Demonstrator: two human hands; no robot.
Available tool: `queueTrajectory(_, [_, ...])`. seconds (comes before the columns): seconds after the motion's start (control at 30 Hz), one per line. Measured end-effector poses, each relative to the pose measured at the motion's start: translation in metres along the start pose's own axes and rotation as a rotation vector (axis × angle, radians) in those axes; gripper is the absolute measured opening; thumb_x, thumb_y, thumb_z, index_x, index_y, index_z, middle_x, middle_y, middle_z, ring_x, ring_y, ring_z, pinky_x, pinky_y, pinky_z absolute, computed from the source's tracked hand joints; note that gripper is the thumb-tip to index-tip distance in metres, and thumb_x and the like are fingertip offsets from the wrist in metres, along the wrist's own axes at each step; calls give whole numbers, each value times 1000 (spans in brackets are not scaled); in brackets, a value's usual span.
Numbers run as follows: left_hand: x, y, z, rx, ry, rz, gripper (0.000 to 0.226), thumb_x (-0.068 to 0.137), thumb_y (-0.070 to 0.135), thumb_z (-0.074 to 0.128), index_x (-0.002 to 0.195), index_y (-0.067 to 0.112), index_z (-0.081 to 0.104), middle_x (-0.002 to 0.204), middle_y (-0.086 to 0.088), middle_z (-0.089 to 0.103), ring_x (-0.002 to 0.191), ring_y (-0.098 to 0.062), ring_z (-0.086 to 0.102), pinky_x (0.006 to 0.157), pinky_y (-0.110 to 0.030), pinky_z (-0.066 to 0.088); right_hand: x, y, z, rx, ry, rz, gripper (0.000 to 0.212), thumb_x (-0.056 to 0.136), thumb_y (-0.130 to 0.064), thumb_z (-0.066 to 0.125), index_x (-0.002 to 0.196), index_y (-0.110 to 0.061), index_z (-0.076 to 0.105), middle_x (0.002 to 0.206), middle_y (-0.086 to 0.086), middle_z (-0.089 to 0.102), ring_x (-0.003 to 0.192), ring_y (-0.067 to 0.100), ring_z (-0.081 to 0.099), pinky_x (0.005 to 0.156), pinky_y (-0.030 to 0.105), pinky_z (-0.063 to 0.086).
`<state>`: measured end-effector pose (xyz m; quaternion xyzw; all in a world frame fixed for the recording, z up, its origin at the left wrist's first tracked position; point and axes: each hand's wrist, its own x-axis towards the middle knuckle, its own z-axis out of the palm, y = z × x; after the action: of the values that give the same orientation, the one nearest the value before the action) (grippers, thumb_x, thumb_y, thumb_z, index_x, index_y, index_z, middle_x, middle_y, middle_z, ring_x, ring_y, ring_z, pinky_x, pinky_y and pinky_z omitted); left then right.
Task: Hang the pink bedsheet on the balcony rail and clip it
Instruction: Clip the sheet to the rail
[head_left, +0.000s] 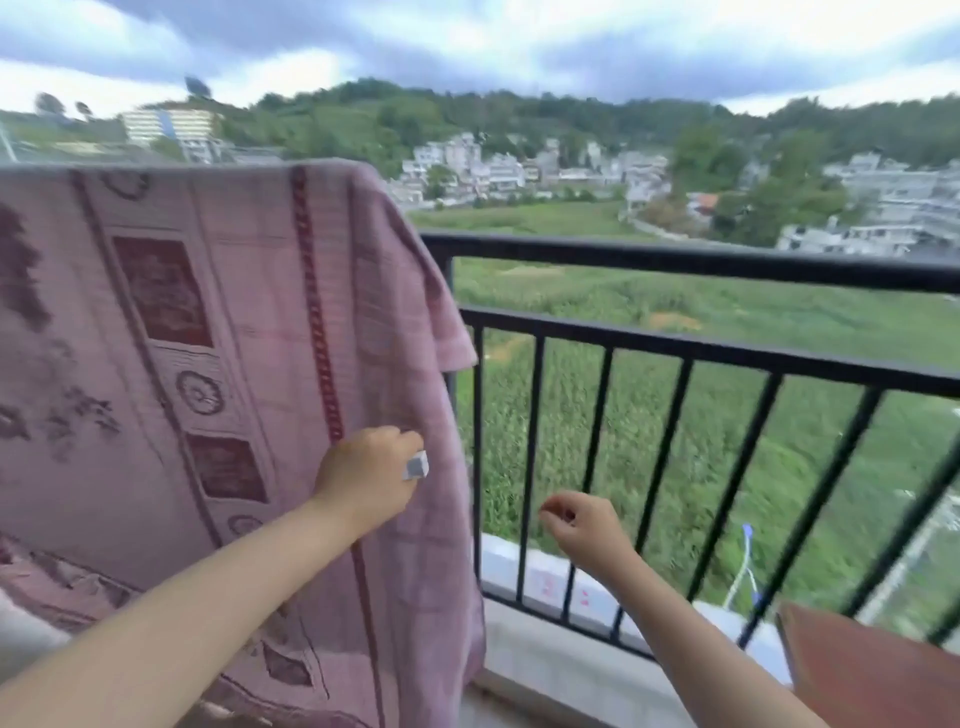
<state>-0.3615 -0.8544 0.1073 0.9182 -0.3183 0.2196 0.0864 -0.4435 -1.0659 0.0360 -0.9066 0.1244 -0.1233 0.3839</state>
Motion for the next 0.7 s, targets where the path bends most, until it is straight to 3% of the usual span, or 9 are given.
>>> queueTrajectory(0.07, [16, -24, -23, 46, 99, 62, 21, 47, 19, 67, 68, 18, 67, 53, -2, 60, 45, -24, 62, 31, -25, 43, 31, -28, 10, 54, 32, -55, 20, 85, -4, 52, 97, -5, 67, 64, -7, 55, 53, 1, 44, 50, 7, 33])
queueTrajectory(0.13, [33, -34, -39, 54, 224, 106, 21, 57, 26, 71, 76, 18, 66, 59, 0, 60, 49, -23, 62, 34, -25, 43, 59, -53, 14, 94, 79, -115, 24, 87, -6, 51, 108, -5, 63, 80, -1, 60, 60, 3, 49, 59, 10, 42])
queueTrajectory(0.2, [49, -29, -47, -33, 252, -44, 32, 71, 41, 70, 86, 14, 58, 77, -1, 61, 68, -25, 62, 50, -30, 45, 83, -73, 12, 159, 108, -142, 30, 86, -10, 54, 116, -9, 57, 97, 1, 63, 69, 13, 55, 71, 28, 52])
queueTrajectory(0.3, [64, -21, -39, -217, 197, -331, 52, 70, 57, 64, 93, 13, 49, 89, 0, 57, 84, -23, 59, 66, -31, 45, 114, -95, 1, 219, 95, -253, 49, 82, -11, 61, 127, -16, 46, 110, -2, 58, 59, 10, 48, 52, 16, 46])
queueTrajectory(0.4, [69, -20, -27, -292, 281, -413, 40, 76, 46, 64, 93, 12, 52, 85, 1, 58, 83, -24, 60, 63, -29, 42, 135, -116, -12, 266, -5, -392, 53, 77, -6, 66, 125, -17, 48, 105, -7, 58, 60, 6, 50, 53, 13, 44])
queueTrajectory(0.5, [71, -23, -18, -257, 365, -387, 22, 83, 30, 60, 80, 9, 56, 78, -9, 65, 72, -29, 61, 55, -28, 37, 154, -124, -21, 178, -86, -572, 17, 76, -6, 67, 93, -8, 68, 96, -4, 61, 84, 8, 57, 76, 27, 50])
queueTrajectory(0.6, [74, -25, -27, -378, 528, -367, 19, 77, 23, 69, 72, 7, 59, 59, 2, 53, 54, -22, 54, 44, -20, 31, 166, -132, -35, 2, -248, -700, 16, 74, -2, 65, 89, -4, 69, 97, 9, 65, 90, 17, 61, 80, 37, 53])
queueTrajectory(0.63, [76, -26, -35, -418, 602, -381, 17, 76, 19, 70, 76, 5, 61, 62, 2, 53, 55, -20, 53, 45, -16, 32, 166, -137, -45, -56, -329, -727, 21, 74, 2, 60, 92, -3, 67, 95, 8, 65, 86, 13, 63, 76, 34, 54])
queueTrajectory(0.7, [86, -33, -57, -440, 727, -390, 21, 77, 11, 68, 95, 2, 63, 79, -6, 60, 68, -21, 55, 54, -15, 38, 165, -149, -71, -64, -502, -719, 34, 76, 7, 49, 104, -5, 62, 87, -4, 63, 67, -6, 60, 58, 9, 49])
